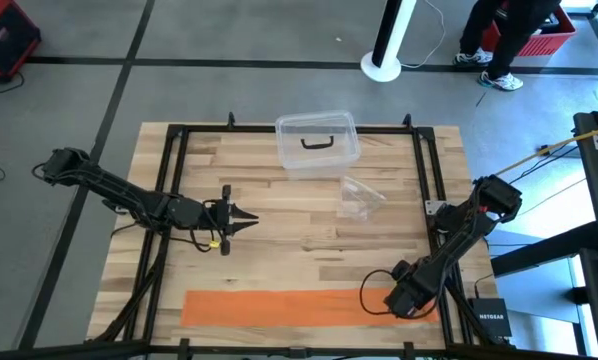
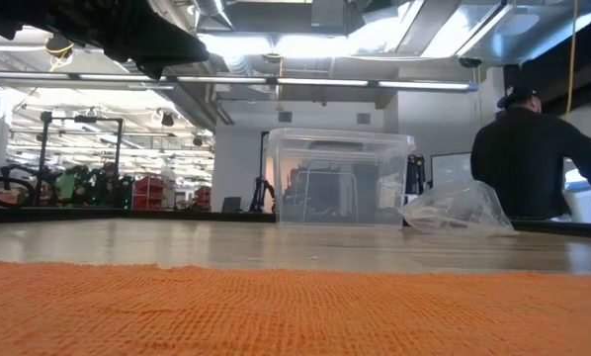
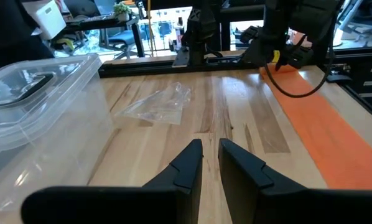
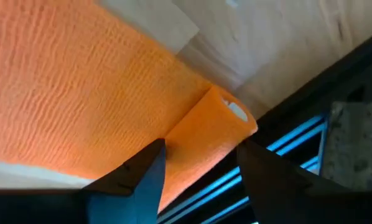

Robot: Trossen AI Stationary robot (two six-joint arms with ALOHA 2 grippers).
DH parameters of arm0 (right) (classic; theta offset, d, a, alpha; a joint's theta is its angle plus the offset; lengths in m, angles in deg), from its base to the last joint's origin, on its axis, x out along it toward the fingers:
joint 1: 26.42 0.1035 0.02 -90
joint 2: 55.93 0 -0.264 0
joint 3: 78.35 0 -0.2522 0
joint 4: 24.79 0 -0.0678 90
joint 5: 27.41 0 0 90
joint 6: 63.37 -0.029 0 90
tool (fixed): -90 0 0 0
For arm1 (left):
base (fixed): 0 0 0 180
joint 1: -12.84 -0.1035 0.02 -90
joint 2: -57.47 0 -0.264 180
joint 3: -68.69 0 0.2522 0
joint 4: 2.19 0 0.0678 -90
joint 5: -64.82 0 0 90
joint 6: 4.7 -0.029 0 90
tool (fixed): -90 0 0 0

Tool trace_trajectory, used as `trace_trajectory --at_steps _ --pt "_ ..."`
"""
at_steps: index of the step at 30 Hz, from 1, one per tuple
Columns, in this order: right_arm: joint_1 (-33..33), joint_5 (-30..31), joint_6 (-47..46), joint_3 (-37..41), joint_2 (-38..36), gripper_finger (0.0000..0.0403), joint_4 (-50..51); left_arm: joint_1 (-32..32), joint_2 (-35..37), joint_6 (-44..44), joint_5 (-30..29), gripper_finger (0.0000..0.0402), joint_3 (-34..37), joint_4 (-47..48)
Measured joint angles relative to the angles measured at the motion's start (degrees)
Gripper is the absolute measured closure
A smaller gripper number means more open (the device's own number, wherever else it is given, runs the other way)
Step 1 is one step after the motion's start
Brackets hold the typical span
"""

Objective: Roll bandage
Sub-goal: Roll the orange bandage

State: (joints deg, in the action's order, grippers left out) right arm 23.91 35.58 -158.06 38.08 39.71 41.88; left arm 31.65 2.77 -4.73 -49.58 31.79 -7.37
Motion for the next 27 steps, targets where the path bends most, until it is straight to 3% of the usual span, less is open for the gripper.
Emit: trace_trajectory --at_steps 8,14,18,23,27 --pt "2.5 5.3 -0.2 1.1 0.0 0.0243 -0.8 -0.1 -0.1 0.0 0.0 0.0355 0.0 0.2" --pt "4.5 7.5 0.2 0.0 0.0 0.032 0.8 -0.2 -0.2 -0.4 0.0 0.0355 0.0 0.0" --pt "4.4 12.6 6.8 -6.0 0.3 0.037 10.0 -0.2 -0.2 0.0 0.0 0.0355 0.0 -0.5" --pt "3.7 26.1 21.2 -19.1 0.2 0.0373 20.8 -1.0 -0.2 4.6 0.0 0.0355 -1.4 -0.7" --pt "3.5 48.2 35.5 -27.4 0.2 0.0373 22.9 -0.8 -0.2 3.7 0.0 0.0355 -6.5 2.5"
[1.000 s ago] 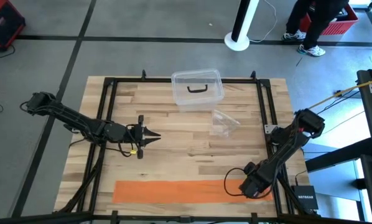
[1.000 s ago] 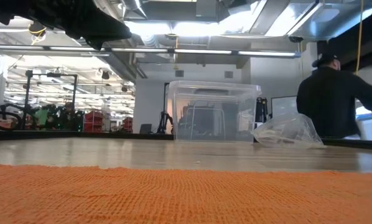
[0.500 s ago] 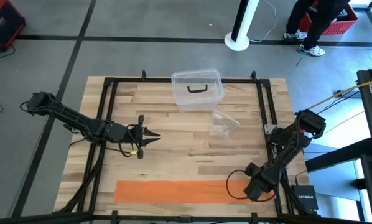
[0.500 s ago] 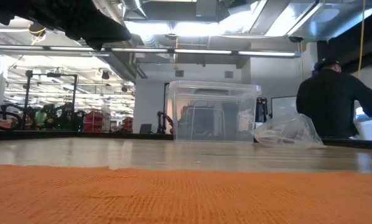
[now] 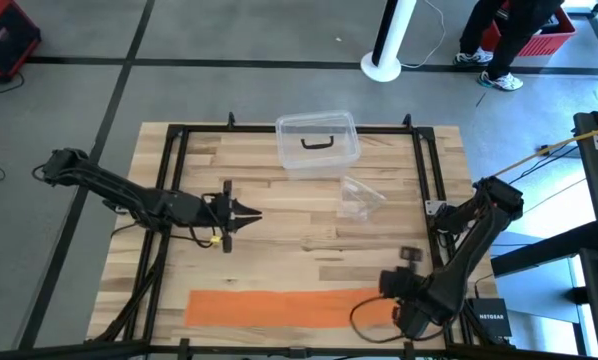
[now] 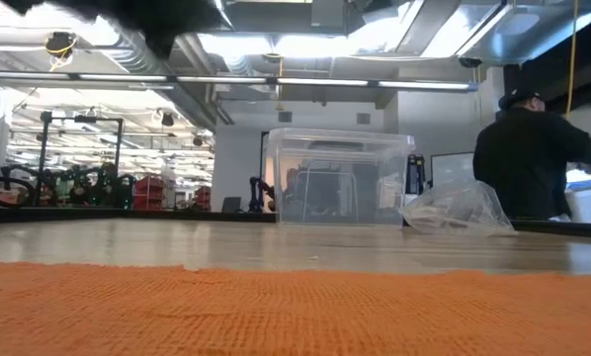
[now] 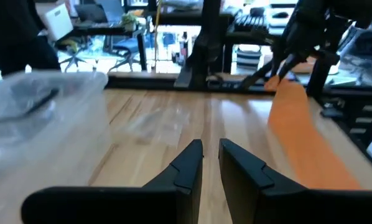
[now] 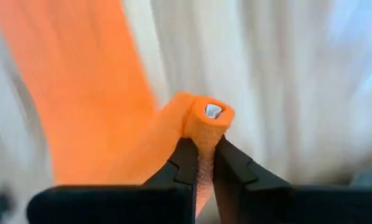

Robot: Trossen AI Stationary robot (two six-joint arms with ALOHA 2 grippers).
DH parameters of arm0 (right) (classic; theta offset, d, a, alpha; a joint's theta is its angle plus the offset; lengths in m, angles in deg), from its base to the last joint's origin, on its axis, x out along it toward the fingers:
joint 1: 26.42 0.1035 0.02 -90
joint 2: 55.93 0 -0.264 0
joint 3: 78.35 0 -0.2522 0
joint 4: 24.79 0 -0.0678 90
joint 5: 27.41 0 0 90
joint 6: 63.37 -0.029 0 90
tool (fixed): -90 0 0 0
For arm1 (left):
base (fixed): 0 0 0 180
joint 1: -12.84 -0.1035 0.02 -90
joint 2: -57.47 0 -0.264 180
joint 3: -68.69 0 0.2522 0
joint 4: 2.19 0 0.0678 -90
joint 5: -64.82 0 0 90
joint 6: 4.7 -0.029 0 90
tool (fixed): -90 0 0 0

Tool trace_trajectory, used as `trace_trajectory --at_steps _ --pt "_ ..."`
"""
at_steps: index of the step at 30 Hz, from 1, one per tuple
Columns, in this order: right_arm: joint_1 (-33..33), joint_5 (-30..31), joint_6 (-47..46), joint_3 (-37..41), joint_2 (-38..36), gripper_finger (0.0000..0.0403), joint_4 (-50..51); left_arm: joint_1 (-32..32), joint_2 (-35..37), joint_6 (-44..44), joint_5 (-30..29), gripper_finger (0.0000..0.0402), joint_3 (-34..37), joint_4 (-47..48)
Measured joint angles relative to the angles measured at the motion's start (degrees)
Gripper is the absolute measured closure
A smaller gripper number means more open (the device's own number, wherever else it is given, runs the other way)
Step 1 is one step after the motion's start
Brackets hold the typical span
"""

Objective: Roll bandage
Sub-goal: Roll the orange bandage

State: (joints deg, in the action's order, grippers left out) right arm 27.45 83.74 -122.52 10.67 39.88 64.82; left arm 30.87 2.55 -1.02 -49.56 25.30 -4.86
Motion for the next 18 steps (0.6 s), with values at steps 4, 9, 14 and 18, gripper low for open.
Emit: trace_trajectory --at_steps 4,9,14,18 --pt "-1.3 21.3 18.6 -2.3 -0.1 0.0368 -4.0 0.0 -2.2 -0.4 0.7 0.0355 -5.4 1.8" --pt "-8.9 32.4 37.0 -1.2 -0.1 0.0371 -12.8 -0.1 -10.5 -0.9 4.8 0.0355 -12.0 4.7" --pt "-17.7 28.3 53.7 0.7 -0.1 0.0371 -27.0 -0.7 -20.1 -3.6 4.9 0.0355 -18.9 5.7" --pt "-22.9 16.5 62.3 3.3 0.0 0.0372 -38.4 -0.8 -25.1 -4.6 5.0 0.0355 -24.2 9.1"
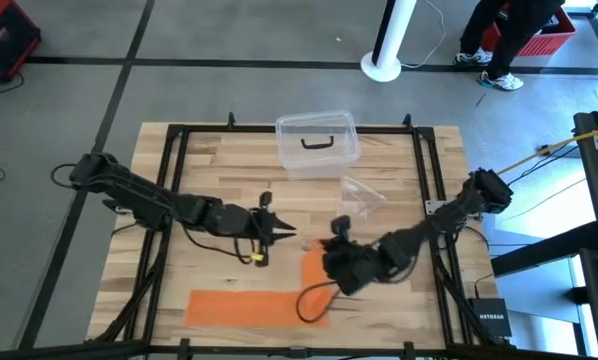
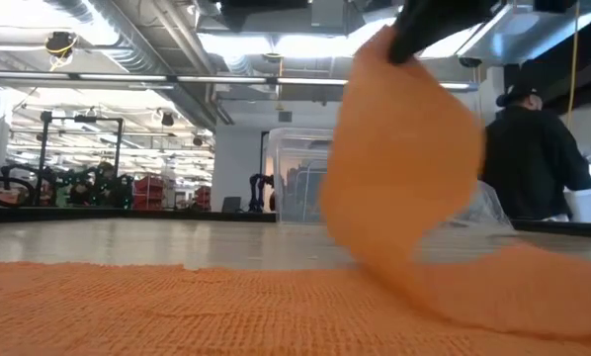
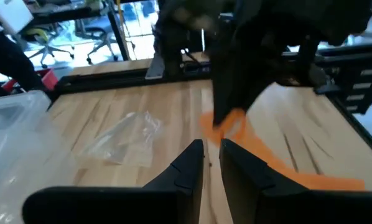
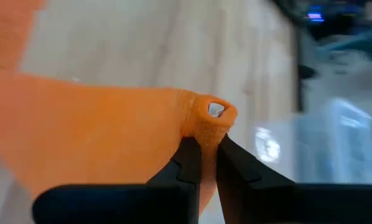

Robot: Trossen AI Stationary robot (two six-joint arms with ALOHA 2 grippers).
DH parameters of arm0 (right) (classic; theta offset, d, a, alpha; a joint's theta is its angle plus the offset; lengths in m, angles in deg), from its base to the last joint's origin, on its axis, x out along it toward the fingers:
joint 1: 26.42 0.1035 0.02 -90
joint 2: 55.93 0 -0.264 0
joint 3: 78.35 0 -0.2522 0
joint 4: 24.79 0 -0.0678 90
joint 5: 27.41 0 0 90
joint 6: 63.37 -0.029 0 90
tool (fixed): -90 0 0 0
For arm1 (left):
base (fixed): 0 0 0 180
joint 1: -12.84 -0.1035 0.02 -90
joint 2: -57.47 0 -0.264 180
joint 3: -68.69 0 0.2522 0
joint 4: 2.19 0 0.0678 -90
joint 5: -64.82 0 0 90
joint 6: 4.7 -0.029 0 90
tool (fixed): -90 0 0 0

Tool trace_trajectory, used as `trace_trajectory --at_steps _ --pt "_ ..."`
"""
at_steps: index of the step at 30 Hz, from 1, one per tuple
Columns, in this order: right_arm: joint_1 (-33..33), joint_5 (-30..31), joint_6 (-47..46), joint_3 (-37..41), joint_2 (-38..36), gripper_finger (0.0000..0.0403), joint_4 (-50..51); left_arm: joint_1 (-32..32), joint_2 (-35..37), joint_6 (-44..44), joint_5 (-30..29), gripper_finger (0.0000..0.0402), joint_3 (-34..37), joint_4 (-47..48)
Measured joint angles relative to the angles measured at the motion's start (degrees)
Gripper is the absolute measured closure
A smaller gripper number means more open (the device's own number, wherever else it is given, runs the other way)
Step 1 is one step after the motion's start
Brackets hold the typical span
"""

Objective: Roll bandage
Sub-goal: Roll the orange bandage

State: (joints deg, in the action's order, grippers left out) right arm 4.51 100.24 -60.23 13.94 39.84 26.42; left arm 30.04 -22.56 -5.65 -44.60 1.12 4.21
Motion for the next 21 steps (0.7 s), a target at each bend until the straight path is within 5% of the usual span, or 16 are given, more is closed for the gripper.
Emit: trace_trajectory --at_steps 13,21 --pt "-5.3 -12.5 3.2 1.5 0.0 0.037 -7.7 -1.0 -8.7 0.1 2.5 0.0271 -3.2 3.5" --pt "-6.3 -15.2 3.1 1.5 0.0 0.0369 -9.0 -1.0 -11.3 -2.7 4.5 0.027 -3.2 0.1"
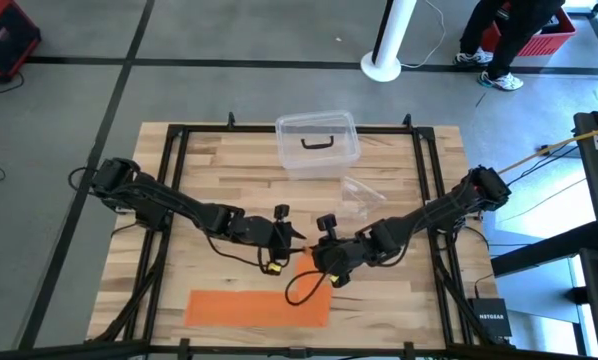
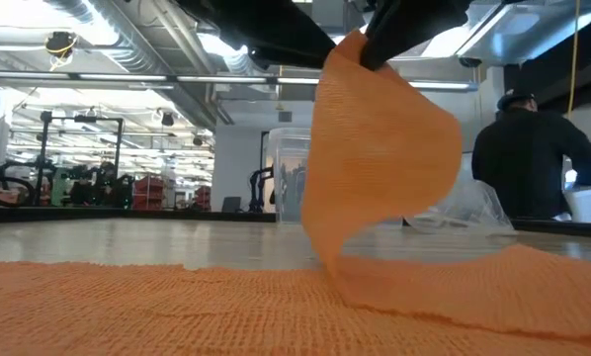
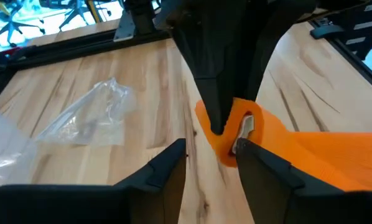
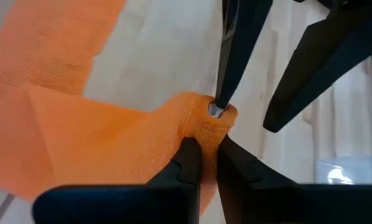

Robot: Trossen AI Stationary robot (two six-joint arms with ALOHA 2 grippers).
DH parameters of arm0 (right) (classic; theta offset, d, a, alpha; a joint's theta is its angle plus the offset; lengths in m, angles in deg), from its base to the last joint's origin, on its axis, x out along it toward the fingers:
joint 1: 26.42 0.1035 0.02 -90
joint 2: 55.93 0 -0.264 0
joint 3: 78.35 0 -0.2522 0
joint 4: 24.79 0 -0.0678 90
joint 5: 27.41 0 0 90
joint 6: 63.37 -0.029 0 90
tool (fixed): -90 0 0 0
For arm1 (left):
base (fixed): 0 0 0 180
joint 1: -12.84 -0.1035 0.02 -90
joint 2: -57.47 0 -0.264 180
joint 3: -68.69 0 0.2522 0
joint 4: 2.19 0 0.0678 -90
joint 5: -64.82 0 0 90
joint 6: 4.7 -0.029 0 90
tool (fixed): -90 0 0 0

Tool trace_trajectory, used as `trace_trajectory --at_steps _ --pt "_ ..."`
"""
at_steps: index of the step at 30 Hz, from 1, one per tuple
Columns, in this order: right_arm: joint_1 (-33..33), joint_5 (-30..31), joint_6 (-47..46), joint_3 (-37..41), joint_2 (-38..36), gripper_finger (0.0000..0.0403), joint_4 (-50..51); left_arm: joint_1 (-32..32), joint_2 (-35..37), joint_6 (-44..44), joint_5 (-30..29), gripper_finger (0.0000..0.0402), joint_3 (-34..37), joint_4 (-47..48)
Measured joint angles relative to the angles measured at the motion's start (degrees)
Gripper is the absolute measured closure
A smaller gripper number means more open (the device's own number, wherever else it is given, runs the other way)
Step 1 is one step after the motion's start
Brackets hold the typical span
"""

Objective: Roll bandage
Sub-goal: Roll the orange bandage

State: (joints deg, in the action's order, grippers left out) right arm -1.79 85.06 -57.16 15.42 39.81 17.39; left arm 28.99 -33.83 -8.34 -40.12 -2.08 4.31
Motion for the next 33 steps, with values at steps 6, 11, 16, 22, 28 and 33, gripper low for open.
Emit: trace_trajectory --at_steps 6,11,16,22,28,33 --pt "0.0 0.3 0.0 0.0 0.0 0.0369 -0.2 0.1 0.0 0.1 0.1 0.0272 0.0 -1.0" --pt "-0.7 -0.4 0.0 0.0 0.0 0.0369 -1.3 0.4 -0.1 -1.0 0.6 0.0272 0.0 -1.4" --pt "-1.2 -1.6 0.0 0.1 0.0 0.0369 -2.6 0.4 0.0 -0.8 1.2 0.0273 0.0 0.1" --pt "-3.6 -4.8 -1.3 0.2 0.0 0.0369 -4.2 0.3 0.0 -1.0 3.4 0.0273 0.0 0.6" --pt "-3.7 -6.7 1.8 0.0 0.0 0.0368 -7.0 -0.2 0.1 -0.6 4.4 0.0273 0.0 0.9" --pt "-3.7 -6.6 1.8 -0.2 0.0 0.0368 -7.3 -0.4 0.1 -0.1 4.5 0.0277 0.0 1.1"
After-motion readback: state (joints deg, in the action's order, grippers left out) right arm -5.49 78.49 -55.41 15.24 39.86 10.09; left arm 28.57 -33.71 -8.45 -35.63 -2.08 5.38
